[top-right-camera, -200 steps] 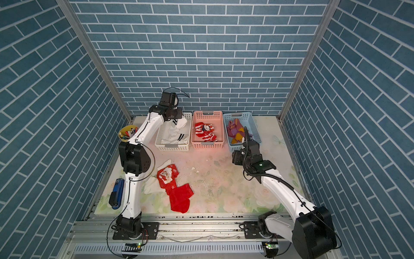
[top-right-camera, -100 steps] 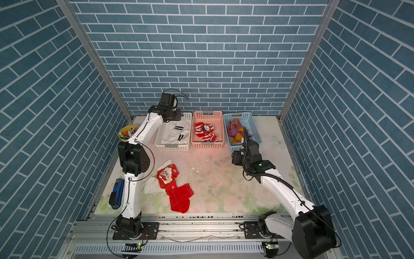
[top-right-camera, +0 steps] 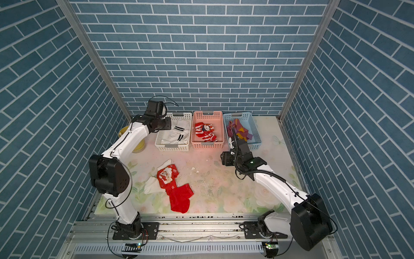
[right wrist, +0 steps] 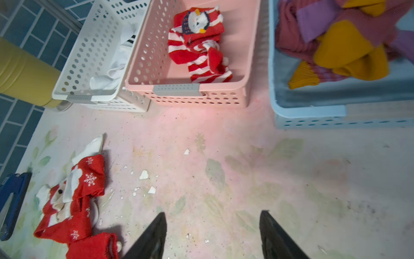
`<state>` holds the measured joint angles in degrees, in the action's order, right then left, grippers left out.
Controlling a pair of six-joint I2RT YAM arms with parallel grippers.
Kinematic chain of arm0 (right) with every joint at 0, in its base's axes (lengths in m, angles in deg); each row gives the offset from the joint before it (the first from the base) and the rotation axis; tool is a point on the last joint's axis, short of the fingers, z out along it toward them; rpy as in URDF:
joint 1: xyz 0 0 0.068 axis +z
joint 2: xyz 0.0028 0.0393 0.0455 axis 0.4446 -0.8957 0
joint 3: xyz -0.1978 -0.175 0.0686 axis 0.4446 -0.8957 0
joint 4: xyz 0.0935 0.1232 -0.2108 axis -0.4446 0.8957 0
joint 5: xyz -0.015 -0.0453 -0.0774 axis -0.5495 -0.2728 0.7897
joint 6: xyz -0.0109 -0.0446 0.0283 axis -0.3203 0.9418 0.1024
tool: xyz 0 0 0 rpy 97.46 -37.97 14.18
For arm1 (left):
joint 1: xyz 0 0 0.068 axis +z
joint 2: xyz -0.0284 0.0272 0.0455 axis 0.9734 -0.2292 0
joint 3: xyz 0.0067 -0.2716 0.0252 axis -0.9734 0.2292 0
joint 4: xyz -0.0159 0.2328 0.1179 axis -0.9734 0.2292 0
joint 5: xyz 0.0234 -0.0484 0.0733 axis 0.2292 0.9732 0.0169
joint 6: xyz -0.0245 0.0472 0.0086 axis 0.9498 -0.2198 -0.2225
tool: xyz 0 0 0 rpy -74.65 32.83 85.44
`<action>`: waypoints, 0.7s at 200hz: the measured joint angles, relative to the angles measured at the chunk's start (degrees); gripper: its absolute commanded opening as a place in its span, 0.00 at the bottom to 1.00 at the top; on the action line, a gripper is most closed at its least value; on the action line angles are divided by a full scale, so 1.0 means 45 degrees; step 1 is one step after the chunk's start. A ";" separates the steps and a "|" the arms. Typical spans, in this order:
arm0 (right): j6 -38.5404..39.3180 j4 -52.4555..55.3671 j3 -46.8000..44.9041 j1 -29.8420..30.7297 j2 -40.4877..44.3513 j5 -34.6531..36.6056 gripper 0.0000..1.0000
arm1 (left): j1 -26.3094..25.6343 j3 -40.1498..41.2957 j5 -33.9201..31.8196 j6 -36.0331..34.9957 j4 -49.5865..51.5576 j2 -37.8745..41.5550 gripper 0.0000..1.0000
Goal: Sort the socks into the basket by color
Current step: Place the sock in the bin.
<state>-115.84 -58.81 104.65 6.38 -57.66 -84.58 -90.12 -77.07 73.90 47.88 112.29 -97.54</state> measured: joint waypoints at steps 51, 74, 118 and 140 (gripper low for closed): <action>-0.0058 -0.1141 0.0651 0.1180 -0.2011 -0.0947 0.65 | 0.0000 0.3730 -0.0107 0.0695 -0.0486 0.3050 0.53; -0.0151 -0.1520 0.1001 0.1700 -0.2812 -0.1326 0.64 | 0.0000 0.5241 -0.0126 0.1010 -0.0665 0.4056 0.53; -0.0374 -0.2244 0.1783 0.2613 -0.4119 -0.1860 0.64 | 0.0000 0.7407 -0.0126 0.1642 -0.0952 0.5508 0.54; -0.0486 -0.2560 0.2312 0.3036 -0.4954 -0.2200 0.64 | 0.0000 0.8291 -0.0165 0.1923 -0.0996 0.5858 0.54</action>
<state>-118.02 -70.33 115.05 20.04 -79.96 -94.48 -90.12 -39.76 73.16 56.54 107.81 -71.19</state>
